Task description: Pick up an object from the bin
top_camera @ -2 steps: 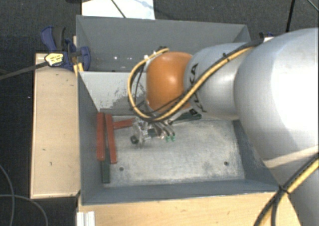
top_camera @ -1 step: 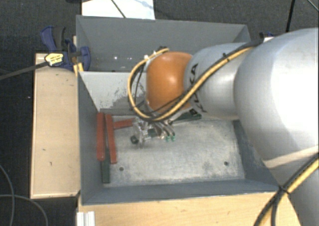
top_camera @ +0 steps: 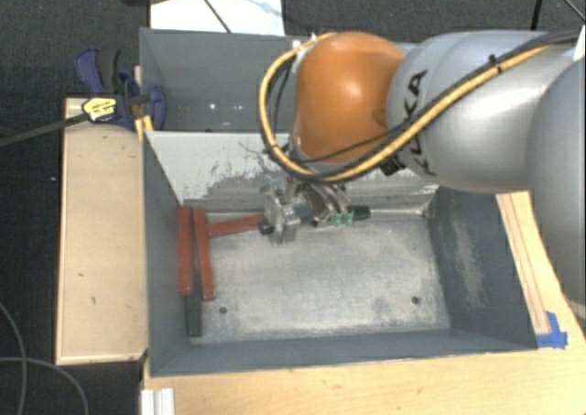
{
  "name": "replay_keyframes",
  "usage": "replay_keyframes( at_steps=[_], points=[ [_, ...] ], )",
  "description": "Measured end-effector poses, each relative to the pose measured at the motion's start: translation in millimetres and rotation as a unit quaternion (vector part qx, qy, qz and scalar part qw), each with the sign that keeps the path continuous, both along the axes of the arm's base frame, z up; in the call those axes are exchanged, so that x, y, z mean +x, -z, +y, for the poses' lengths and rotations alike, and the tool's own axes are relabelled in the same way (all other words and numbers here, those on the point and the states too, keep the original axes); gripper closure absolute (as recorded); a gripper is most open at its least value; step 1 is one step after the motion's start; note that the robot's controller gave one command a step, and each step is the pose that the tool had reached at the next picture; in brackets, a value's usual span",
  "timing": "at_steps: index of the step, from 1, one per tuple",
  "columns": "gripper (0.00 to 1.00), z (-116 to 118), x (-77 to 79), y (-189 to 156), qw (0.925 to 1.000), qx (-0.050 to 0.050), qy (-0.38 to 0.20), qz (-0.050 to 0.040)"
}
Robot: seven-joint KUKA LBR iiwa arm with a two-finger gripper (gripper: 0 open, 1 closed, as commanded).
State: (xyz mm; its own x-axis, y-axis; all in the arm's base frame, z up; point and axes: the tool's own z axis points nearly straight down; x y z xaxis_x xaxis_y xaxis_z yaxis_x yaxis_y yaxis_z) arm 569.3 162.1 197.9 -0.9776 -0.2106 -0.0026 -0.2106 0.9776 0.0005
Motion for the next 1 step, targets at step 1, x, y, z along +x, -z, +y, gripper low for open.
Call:
replay_keyframes(
  at_steps=[1],
  points=[
    [1.0,0.0,0.0,0.0,1.0,0.0,0.0,0.0]
  ],
)
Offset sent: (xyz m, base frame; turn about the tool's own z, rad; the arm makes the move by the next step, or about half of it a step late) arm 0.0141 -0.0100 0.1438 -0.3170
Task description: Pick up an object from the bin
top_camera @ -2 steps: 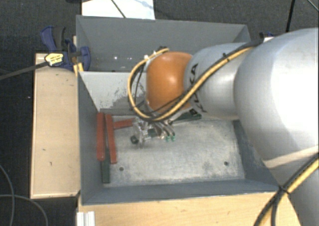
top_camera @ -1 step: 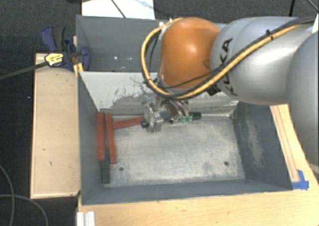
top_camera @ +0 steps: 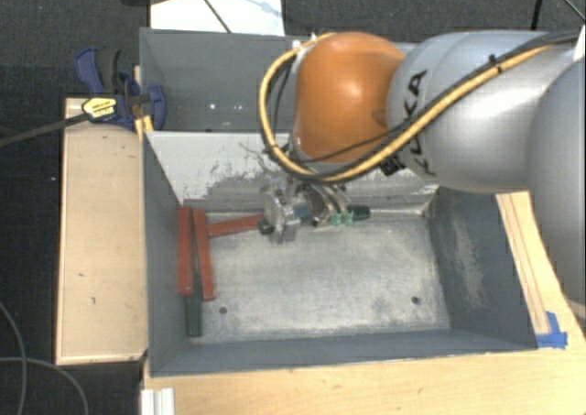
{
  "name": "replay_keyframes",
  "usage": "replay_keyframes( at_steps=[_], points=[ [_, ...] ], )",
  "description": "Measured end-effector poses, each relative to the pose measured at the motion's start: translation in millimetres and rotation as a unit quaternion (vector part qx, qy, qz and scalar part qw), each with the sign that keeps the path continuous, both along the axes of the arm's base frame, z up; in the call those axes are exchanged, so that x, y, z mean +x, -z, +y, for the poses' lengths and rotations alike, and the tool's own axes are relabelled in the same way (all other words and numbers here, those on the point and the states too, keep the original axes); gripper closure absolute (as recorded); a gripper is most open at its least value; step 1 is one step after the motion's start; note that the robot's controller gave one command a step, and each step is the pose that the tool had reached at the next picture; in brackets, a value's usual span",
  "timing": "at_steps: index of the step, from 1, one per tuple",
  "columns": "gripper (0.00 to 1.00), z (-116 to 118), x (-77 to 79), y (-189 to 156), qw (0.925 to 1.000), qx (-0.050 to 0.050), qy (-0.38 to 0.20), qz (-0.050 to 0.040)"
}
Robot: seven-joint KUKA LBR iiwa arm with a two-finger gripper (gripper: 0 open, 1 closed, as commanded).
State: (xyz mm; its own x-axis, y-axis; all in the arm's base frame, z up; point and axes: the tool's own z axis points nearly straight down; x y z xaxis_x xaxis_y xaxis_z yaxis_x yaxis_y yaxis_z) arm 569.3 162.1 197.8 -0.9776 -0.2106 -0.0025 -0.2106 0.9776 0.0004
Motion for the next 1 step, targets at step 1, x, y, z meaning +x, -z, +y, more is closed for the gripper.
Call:
replay_keyframes(
  at_steps=[1],
  points=[
    [1.0,-2.4,2.5,-33.5,0.9991,-0.001,-0.041,0.0022]
  ],
)
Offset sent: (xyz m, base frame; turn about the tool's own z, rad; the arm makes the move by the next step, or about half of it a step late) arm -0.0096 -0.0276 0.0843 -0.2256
